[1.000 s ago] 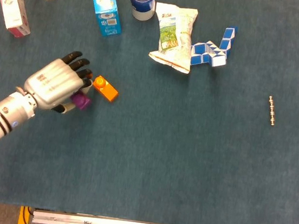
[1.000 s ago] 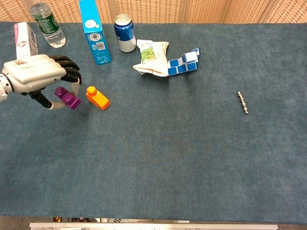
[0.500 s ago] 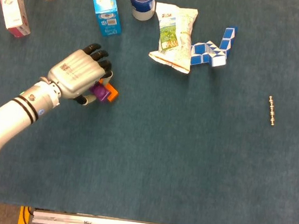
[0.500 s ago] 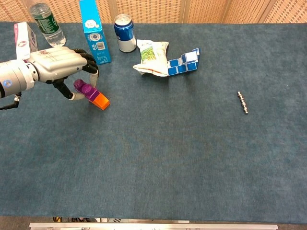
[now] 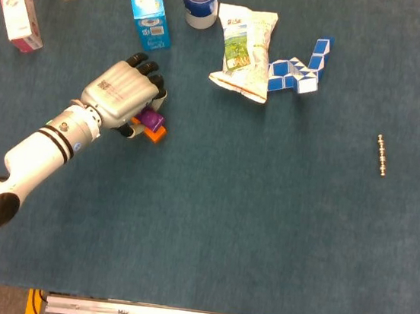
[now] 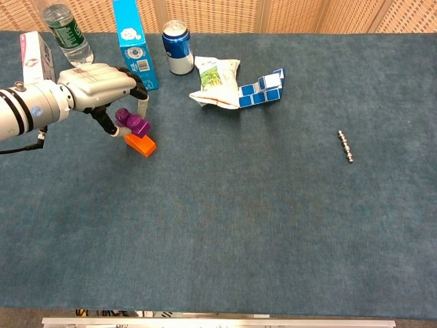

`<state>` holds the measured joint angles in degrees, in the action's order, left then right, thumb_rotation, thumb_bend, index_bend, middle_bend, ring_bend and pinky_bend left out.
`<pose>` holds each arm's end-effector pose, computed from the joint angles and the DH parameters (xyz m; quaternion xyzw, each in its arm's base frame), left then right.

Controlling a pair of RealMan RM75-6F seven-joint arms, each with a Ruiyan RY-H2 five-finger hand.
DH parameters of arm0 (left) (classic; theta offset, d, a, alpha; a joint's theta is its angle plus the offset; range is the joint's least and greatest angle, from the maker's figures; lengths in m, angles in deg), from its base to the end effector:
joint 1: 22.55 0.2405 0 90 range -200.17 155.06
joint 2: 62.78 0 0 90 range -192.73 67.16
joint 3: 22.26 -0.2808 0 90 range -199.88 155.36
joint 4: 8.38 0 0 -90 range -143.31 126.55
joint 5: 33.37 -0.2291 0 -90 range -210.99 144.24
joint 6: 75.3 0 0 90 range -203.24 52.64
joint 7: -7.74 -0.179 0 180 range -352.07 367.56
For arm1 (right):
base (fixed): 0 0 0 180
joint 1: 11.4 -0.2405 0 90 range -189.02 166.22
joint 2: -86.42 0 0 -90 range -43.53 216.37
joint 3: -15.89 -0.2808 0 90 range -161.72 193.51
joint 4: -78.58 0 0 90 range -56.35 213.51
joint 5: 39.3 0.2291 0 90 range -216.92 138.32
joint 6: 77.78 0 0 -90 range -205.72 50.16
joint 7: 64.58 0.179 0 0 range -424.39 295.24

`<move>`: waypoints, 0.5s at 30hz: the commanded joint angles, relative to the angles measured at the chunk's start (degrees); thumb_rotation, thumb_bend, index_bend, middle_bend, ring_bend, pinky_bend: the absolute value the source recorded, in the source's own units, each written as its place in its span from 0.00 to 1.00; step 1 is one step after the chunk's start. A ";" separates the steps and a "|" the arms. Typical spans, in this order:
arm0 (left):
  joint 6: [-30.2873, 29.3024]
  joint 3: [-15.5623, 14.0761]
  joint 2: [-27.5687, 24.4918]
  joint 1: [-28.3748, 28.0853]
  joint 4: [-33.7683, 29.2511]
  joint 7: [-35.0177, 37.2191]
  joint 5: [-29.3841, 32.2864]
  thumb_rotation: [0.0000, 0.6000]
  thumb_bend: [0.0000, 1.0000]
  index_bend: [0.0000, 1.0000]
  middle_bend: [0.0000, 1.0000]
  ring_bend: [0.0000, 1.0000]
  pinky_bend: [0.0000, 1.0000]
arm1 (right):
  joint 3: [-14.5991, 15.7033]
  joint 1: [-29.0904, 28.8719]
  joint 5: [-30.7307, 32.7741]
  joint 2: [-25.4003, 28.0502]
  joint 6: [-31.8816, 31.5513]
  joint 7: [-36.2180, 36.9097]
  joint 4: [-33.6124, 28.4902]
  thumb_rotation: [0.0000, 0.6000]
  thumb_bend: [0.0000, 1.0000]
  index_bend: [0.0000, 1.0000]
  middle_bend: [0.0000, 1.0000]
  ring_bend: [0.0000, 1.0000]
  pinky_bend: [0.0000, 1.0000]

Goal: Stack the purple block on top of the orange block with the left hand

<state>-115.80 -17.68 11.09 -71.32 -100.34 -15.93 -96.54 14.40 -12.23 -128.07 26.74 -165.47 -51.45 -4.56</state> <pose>-0.1687 0.3938 -0.0137 -0.8465 -0.3046 -0.2378 0.3662 -0.3832 -0.1904 0.2004 0.5894 -0.3886 0.3816 0.5967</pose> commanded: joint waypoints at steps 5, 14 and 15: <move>-0.49 -1.02 0.51 -1.18 -0.44 -2.38 2.58 1.00 0.29 0.47 0.28 0.13 0.09 | -0.02 0.12 -0.04 0.01 -0.15 0.26 0.17 1.00 0.26 0.49 0.55 0.47 0.51; -1.20 -2.21 1.09 -2.13 -0.97 -4.04 4.99 1.00 0.29 0.47 0.28 0.13 0.09 | -0.03 0.41 0.03 -0.04 -0.44 0.86 0.66 1.00 0.26 0.49 0.55 0.47 0.51; -1.22 -2.28 1.22 -2.22 -0.87 -4.08 5.18 1.00 0.29 0.47 0.28 0.13 0.09 | -0.03 0.45 0.06 -0.06 -0.46 0.91 0.73 1.00 0.26 0.49 0.55 0.47 0.51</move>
<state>-116.99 -19.89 12.23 -73.47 -101.27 -19.95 -91.45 14.38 -11.78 -128.01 26.69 -165.93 -50.54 -3.83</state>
